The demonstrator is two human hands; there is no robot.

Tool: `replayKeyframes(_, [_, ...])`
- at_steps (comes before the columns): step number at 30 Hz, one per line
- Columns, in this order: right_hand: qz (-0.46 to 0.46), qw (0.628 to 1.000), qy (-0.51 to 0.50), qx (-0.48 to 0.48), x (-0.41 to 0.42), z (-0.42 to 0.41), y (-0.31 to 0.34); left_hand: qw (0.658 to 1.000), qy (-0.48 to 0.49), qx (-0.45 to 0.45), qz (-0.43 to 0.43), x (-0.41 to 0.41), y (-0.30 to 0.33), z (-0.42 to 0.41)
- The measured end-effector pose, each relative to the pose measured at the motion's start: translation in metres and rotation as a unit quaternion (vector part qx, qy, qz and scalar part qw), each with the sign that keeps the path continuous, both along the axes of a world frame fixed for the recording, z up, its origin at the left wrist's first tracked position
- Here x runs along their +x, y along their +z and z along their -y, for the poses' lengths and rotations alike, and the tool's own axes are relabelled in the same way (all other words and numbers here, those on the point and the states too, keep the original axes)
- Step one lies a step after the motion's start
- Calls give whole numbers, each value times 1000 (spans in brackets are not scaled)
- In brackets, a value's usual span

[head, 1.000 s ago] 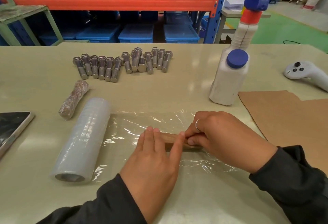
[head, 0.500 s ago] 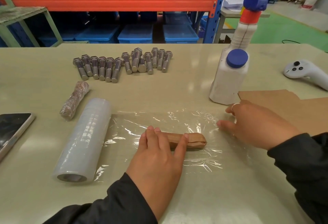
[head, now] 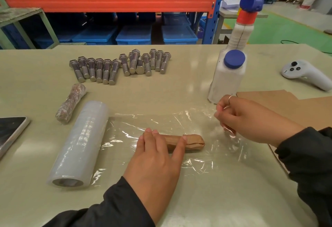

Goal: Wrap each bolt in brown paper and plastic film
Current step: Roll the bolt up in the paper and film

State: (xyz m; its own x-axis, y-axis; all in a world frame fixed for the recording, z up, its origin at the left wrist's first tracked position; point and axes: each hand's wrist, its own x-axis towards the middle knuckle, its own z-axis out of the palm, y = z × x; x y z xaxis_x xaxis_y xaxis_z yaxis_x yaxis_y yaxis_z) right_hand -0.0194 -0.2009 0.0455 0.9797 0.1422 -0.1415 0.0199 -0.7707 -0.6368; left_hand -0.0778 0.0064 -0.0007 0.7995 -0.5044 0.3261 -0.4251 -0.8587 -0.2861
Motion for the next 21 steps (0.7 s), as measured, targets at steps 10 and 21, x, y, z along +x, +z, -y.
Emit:
replayKeyframes(10, [-70, 955, 143, 250, -11, -38, -18, 999, 0, -9, -37, 1, 3, 0])
replayKeyframes(21, [-19, 970, 224, 94, -16, -42, -19, 994, -3, -95, -48, 1, 10, 1])
